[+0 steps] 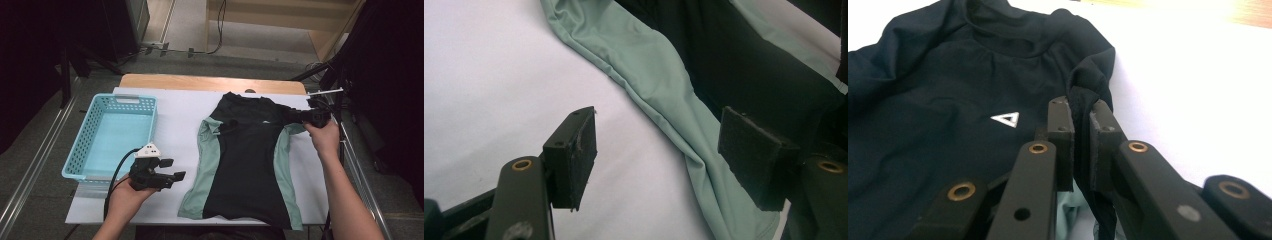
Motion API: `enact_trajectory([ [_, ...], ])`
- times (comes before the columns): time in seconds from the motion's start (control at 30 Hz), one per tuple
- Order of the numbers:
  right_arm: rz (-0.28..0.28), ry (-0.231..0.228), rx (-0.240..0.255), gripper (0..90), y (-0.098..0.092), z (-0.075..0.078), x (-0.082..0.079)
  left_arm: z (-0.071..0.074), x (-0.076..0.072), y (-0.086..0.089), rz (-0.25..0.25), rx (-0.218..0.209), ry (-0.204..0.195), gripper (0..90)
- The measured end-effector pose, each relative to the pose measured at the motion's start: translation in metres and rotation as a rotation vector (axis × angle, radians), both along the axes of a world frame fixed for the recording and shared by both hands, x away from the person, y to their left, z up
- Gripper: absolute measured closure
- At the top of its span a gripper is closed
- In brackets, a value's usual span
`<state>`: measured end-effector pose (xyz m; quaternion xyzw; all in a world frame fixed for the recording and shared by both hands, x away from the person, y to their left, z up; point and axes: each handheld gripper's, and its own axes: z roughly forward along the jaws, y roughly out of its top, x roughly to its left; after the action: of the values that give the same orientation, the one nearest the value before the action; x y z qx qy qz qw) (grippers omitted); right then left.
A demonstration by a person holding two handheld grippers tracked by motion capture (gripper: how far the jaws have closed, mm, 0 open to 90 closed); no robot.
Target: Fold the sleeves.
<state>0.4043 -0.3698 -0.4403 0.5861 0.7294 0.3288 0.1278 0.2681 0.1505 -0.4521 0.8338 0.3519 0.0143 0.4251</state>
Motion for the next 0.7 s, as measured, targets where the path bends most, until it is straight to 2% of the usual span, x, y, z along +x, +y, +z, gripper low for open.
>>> enact_trajectory([
  [0.57,0.08,0.006,-0.009,80.6,0.029,0.002,0.001,0.0,0.0,0.0,0.0,0.003,-0.002,32.6],
  [0.7,0.097,0.014,0.033,80.6,0.035,0.002,0.002,0.0,0.0,0.0,0.002,0.005,-0.003,32.6],
])
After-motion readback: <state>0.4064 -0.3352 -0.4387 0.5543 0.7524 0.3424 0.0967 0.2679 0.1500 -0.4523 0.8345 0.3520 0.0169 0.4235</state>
